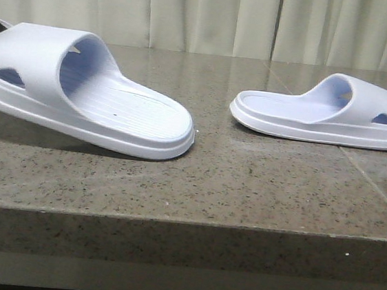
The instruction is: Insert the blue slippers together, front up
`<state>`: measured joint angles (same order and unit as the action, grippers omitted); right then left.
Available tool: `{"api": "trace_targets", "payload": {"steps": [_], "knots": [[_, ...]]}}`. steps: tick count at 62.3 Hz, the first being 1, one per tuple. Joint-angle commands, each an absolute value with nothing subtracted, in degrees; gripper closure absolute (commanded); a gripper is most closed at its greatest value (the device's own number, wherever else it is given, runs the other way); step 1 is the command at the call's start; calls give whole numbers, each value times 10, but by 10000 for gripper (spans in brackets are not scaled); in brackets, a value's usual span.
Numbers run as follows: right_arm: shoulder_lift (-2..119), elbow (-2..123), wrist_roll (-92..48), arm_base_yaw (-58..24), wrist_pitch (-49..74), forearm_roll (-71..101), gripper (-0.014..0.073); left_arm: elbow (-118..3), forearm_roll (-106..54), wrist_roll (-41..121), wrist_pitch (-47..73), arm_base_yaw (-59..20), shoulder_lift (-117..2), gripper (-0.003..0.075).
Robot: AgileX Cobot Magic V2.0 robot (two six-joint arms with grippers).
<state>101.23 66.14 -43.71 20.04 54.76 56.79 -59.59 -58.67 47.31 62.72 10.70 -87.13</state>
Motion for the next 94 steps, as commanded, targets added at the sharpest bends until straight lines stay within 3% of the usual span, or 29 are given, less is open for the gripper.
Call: {"api": "trace_targets", "payload": {"steps": [1,9,15,30,46,61,77,94], "knots": [[1000,673,-447,195,560,577,386,-607,-623,478,630,104,-849,741],[1000,673,-451,195,556,577,587,-607,-623,478,630,104,-849,741],[998,673,-451,195,566,579,665,-607,-629,478,627,104,-849,741],[922,670,-444,211,574,591,659,-601,-698,478,602,78,-849,741],[819,640,-410,293,589,605,659,-580,-752,478,445,-30,-849,741],[774,590,-432,322,644,677,659,-579,-780,478,426,-99,-902,741],[772,532,-470,295,629,721,659,-579,-781,478,424,-102,-936,741],[777,505,-473,178,531,721,659,-579,-781,478,428,-102,-936,741]]}}
